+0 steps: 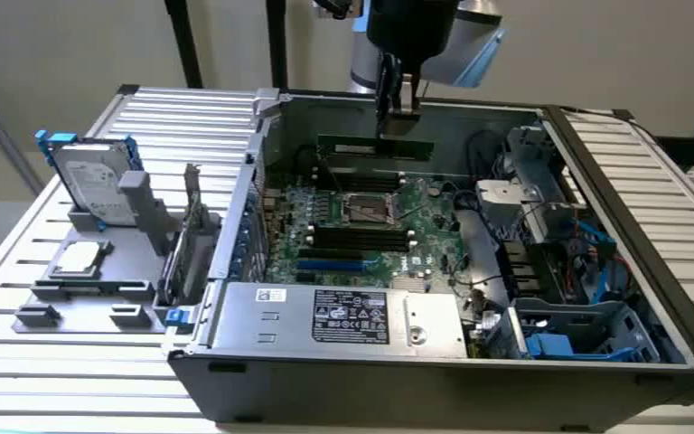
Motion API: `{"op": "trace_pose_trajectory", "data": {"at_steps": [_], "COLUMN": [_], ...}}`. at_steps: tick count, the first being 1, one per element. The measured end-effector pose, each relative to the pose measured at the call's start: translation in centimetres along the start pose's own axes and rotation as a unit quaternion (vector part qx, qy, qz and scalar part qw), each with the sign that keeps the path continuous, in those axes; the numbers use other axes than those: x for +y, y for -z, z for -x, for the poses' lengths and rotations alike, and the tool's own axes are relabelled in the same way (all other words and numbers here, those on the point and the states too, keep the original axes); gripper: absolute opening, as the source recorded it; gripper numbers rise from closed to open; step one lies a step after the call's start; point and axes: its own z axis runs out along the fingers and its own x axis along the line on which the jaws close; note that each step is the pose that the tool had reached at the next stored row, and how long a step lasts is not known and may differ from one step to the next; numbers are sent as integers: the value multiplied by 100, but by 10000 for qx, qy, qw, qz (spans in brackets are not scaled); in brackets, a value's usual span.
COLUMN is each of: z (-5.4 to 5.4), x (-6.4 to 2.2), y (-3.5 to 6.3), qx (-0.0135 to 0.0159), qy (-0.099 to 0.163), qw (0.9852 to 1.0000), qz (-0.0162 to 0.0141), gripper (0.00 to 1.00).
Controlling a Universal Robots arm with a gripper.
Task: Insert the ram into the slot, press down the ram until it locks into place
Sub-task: 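Insert the ram into the slot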
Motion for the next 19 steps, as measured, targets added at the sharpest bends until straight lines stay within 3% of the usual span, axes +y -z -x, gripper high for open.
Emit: {"op": "trace_pose_trajectory", "data": {"at_steps": [11,14,19], "z": [0,-1,-3], "x": [0,-2,-5], "y": [-1,-48,-139], "qx": [-25,-7,-6], "qy": [-1,-2,-2], "qw": [10000,10000,10000], "qz": [0,1,0], "gripper": [13,13,13]}}
